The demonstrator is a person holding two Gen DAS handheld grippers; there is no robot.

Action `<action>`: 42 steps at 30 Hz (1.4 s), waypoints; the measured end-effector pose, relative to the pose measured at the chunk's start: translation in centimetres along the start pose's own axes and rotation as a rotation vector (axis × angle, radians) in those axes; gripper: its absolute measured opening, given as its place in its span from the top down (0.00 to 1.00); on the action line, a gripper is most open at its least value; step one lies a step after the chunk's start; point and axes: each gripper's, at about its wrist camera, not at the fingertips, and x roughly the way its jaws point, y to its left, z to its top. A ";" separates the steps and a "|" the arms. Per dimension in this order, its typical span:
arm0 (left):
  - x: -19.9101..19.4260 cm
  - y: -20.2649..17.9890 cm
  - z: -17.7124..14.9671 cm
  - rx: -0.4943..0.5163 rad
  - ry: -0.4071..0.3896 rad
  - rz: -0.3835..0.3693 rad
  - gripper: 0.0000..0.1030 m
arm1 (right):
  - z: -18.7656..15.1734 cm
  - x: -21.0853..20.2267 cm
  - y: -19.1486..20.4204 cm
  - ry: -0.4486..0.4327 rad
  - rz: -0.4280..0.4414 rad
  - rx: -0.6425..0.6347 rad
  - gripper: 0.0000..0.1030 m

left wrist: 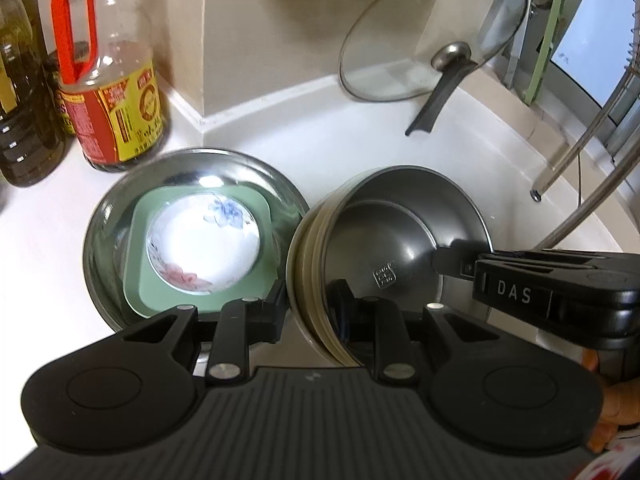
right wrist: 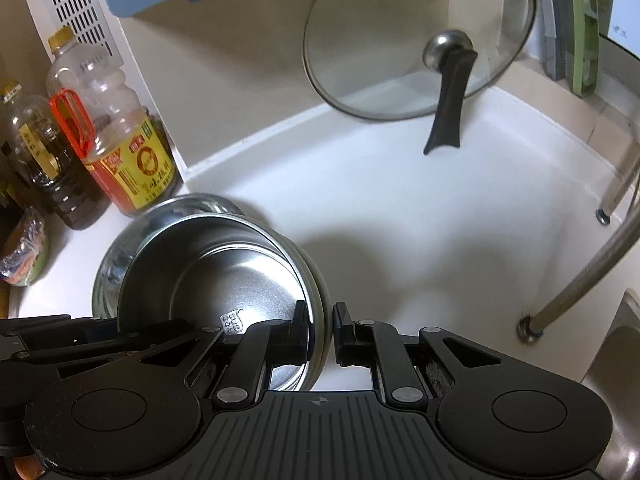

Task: Organize plates and bowls
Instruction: 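Lower the stack with the right gripper onto the green plate in the tray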

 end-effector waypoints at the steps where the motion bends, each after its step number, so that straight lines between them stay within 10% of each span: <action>1: -0.1 0.2 0.2 -0.003 -0.005 0.001 0.79 | 0.2 -0.1 0.2 -0.003 0.002 -0.005 0.88; 42: -0.5 11.1 2.6 -0.160 -0.028 0.115 0.79 | 5.1 6.3 10.8 0.052 0.097 -0.153 0.88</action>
